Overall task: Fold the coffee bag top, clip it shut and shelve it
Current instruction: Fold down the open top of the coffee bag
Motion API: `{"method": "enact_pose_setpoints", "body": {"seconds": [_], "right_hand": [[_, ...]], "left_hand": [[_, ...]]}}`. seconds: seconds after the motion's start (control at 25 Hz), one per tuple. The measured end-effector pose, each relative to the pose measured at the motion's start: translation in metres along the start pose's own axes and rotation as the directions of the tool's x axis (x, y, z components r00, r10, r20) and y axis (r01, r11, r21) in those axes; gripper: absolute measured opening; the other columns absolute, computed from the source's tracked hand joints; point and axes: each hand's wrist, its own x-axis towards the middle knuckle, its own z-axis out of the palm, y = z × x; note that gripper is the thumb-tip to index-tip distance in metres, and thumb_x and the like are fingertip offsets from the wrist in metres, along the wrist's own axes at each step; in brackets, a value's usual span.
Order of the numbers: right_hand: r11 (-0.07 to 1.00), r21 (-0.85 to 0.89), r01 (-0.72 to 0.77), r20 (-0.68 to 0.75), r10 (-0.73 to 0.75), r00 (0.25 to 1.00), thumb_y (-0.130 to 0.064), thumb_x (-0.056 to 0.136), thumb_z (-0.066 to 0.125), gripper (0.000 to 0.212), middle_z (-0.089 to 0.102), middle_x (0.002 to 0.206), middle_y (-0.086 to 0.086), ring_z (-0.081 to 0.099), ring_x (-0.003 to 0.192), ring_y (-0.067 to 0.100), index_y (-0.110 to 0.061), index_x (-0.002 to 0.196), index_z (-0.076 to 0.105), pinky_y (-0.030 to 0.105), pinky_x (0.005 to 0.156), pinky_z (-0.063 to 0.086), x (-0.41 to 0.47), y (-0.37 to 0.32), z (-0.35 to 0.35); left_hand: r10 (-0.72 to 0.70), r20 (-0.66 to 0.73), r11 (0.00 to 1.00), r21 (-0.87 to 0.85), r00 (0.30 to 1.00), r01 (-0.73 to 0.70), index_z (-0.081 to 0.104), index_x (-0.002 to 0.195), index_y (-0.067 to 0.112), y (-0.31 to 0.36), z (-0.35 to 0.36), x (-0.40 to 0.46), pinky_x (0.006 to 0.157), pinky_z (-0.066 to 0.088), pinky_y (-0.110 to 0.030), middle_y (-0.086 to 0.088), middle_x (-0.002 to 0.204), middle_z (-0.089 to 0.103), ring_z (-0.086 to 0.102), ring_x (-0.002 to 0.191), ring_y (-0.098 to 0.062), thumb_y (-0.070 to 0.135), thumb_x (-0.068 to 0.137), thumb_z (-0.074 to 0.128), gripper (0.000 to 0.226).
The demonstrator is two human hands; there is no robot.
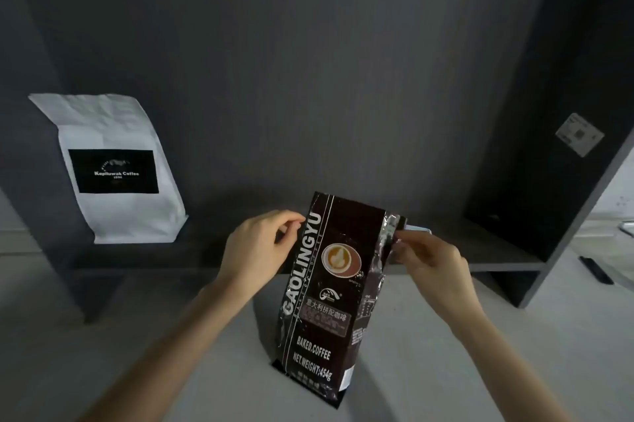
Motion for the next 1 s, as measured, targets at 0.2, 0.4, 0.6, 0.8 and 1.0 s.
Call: {"method": "enact_pose_setpoints", "body": {"seconds": [0.2,0.4,0.6,0.8,1.0], "right_hand": [[0.999,-0.008,-0.036,0.031,0.036,0.999,-0.022,0.081,0.061,0.027,0.063,0.082,0.0,0.054,0.069,0.002,-0.011,0.106,0.061,-0.004,0.055,0.038,-0.002,0.01,0.016],[1.0,-0.024,-0.018,0.023,0.019,1.0,-0.027,0.079,0.062,0.029,0.066,0.102,0.004,0.056,0.073,0.003,-0.013,0.105,0.061,0.003,0.057,0.04,-0.003,0.014,0.028],[0.999,0.032,-0.03,0.103,0.027,0.994,-0.03,0.079,0.064,0.032,0.062,0.088,-0.005,0.053,0.067,-0.005,-0.012,0.104,0.061,-0.002,0.052,0.041,-0.014,0.004,0.043],[0.998,0.057,-0.037,0.094,0.031,0.995,-0.014,0.084,0.057,0.024,0.068,0.097,0.004,0.057,0.076,0.008,-0.01,0.107,0.06,0.005,0.06,0.04,-0.02,0.005,0.045],[0.993,0.111,-0.027,0.11,0.015,0.994,-0.013,0.084,0.057,0.019,0.063,0.085,-0.007,0.062,0.078,0.009,-0.014,0.101,0.064,0.003,0.057,0.044,-0.033,0.0,0.044]], "left_hand": [[-0.168,0.11,0.985,-0.006,0.98,0.17,0.056,0.116,0.016,-0.006,0.026,0.0,0.073,0.048,-0.033,-0.004,0.11,0.067,0.064,0.091,-0.021,0.02,0.088,0.05,0.029],[-0.231,0.211,0.947,-0.177,0.95,0.27,0.046,0.123,0.011,-0.013,0.047,-0.004,0.083,0.049,-0.027,-0.006,0.121,0.061,0.062,0.099,-0.019,0.014,0.086,0.053,0.037],[-0.286,0.19,0.885,-0.323,0.939,0.335,0.044,0.125,0.018,-0.013,0.048,-0.022,0.071,0.051,-0.019,0.003,0.114,0.057,0.061,0.081,-0.008,0.01,0.085,0.054,0.042],[-0.335,0.145,0.816,-0.45,0.931,0.364,0.048,0.118,0.018,-0.012,0.037,-0.031,0.063,0.048,-0.006,0.013,0.096,0.057,0.06,0.076,0.002,0.009,0.084,0.055,0.037],[-0.4,0.108,0.747,-0.538,0.91,0.391,0.052,0.113,0.014,-0.008,0.027,-0.049,0.071,0.05,-0.02,0.003,0.097,0.062,0.061,0.086,-0.011,0.008,0.084,0.054,0.03]]}}
